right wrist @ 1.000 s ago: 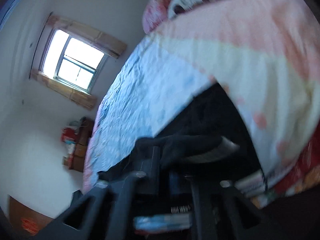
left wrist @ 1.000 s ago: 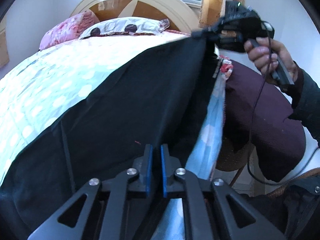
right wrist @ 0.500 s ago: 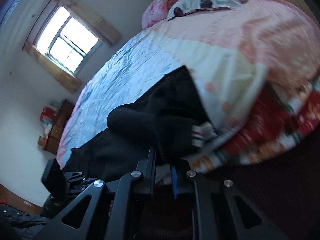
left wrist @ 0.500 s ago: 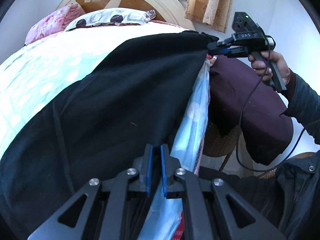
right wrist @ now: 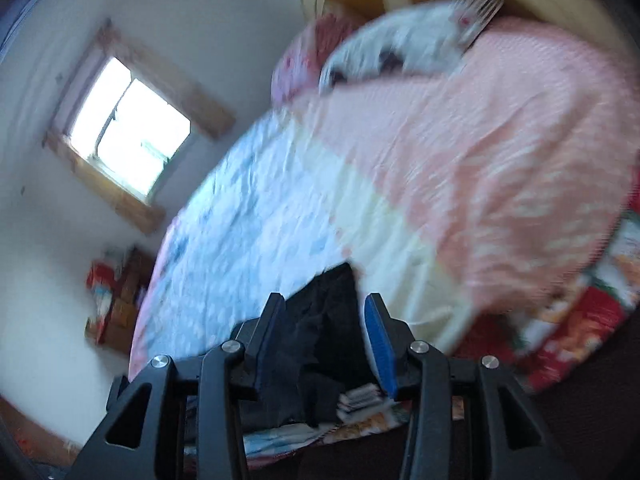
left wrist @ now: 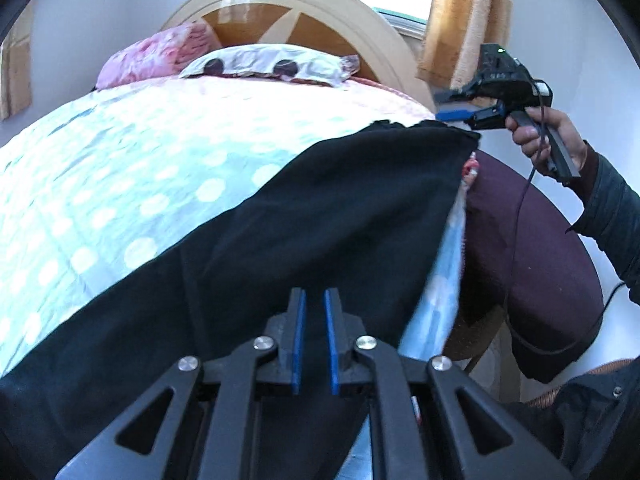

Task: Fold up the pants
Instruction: 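Hold the pants with both tools and pull them taut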

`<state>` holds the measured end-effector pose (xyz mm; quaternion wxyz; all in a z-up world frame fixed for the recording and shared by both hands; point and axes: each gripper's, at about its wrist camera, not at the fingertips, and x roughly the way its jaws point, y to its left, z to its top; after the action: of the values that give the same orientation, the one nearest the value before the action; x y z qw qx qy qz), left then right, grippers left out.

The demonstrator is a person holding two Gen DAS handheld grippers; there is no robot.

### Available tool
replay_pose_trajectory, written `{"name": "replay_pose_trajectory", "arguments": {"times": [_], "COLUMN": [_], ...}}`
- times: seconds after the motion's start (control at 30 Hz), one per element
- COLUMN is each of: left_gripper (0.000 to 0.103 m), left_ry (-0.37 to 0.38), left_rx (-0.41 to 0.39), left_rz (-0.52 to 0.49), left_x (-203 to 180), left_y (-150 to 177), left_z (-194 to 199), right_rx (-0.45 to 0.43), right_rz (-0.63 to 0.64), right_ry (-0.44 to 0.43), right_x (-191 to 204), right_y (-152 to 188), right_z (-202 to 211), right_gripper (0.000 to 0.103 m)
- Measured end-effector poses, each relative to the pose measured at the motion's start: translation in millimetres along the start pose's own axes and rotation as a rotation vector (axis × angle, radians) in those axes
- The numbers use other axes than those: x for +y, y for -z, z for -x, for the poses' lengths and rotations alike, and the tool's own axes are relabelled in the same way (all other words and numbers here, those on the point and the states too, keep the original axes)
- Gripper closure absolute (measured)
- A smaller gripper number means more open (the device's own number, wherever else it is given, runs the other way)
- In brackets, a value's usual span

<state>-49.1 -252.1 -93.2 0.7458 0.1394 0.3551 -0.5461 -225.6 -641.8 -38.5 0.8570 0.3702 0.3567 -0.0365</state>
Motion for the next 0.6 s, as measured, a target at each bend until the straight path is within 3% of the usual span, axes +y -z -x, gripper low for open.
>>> {"name": "replay_pose_trajectory", "arguments": {"times": [0.1,0.17,0.23,0.37,0.47,0.6], "left_gripper": [0.09,0.09,0.09,0.09,0.09,0.09], "left_ry": [-0.009,-0.009,-0.019,-0.016,-0.014,-0.019], "left_rx": [0.016,0.026,0.035,0.037,0.05,0.059], "left_rz": [0.018,0.024,0.03,0.053,0.041,0.023], "left_x": [5.4,8.4,10.5,16.5,14.3,10.6], "left_y": [5.4,7.4,8.1,9.2,13.5,16.8], "left_z": [-3.7,-4.7,-7.0,-8.8,-11.6,-15.5], "right_rx": [0.144,0.156,0.162,0.15,0.098,0.024], "right_rz": [0.038,0.062,0.063,0.137,0.169,0.25], "right_ry": [0.087,0.068,0.03,0.073,0.067,0.154], "right_x": [0.6,3.0,2.1,16.2,29.7,49.9], "right_y": [0.4,1.2,-0.3,3.1,1.3,-4.7], "right_z": [-38.8,-43.7,-44.0,-44.3,-36.8,-28.4], "right_gripper": [0.059,0.06,0.082,0.092,0.093,0.094]}}
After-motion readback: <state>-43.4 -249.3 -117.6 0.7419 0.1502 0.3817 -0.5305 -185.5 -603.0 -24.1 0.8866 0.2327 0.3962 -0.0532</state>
